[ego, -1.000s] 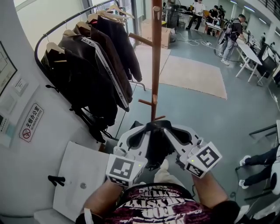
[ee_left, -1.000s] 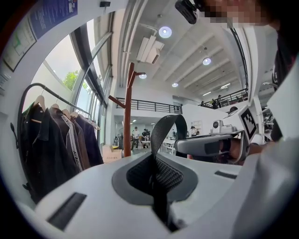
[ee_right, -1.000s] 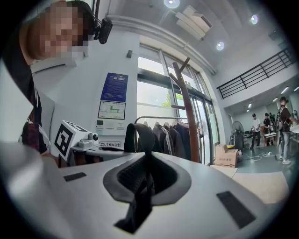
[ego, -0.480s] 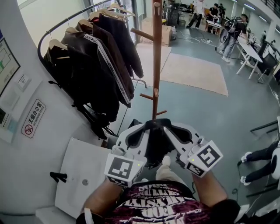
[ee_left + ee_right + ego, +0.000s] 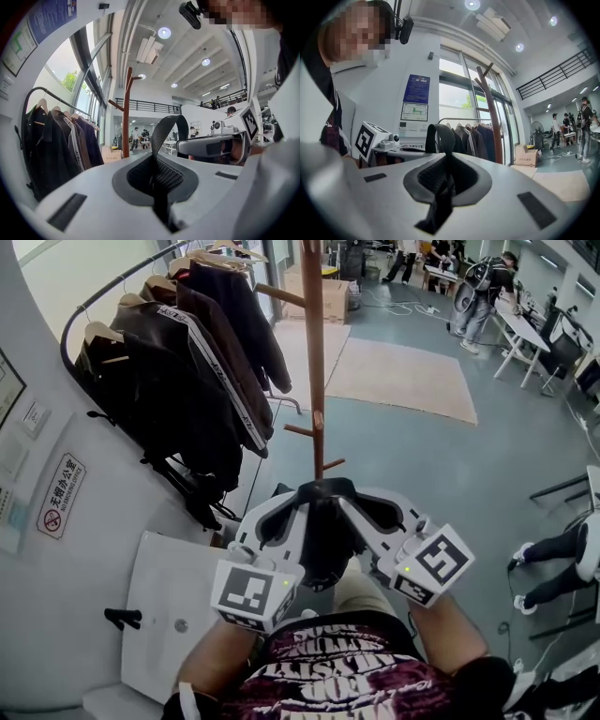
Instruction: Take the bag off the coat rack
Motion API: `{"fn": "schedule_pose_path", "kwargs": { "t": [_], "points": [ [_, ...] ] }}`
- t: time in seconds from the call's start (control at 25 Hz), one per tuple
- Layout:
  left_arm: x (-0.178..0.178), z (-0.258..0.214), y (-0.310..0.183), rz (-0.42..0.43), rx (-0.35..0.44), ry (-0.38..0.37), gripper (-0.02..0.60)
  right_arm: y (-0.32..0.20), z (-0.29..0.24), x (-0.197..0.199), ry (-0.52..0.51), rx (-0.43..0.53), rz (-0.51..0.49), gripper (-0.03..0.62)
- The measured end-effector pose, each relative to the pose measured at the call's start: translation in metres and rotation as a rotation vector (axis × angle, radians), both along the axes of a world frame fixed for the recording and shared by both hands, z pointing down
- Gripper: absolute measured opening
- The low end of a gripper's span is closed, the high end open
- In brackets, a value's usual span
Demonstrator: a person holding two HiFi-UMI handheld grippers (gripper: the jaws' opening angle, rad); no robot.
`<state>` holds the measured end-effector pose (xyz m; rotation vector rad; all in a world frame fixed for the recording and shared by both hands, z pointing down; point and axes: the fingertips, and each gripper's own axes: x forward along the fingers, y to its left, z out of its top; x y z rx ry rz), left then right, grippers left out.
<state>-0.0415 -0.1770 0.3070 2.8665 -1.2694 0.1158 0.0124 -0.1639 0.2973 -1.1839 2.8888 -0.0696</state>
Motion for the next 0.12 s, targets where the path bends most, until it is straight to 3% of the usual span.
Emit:
{"fn": "schedule_pose_path", "kwargs": {
  "t": [0.12],
  "points": [
    [0.0013, -0.0049, -0.0046, -0.002, 0.017, -0.001, 0.006, -0.0045, -0.0047, 0.0005, 0.005, 0.014, -0.005, 0.031]
  ]
}}
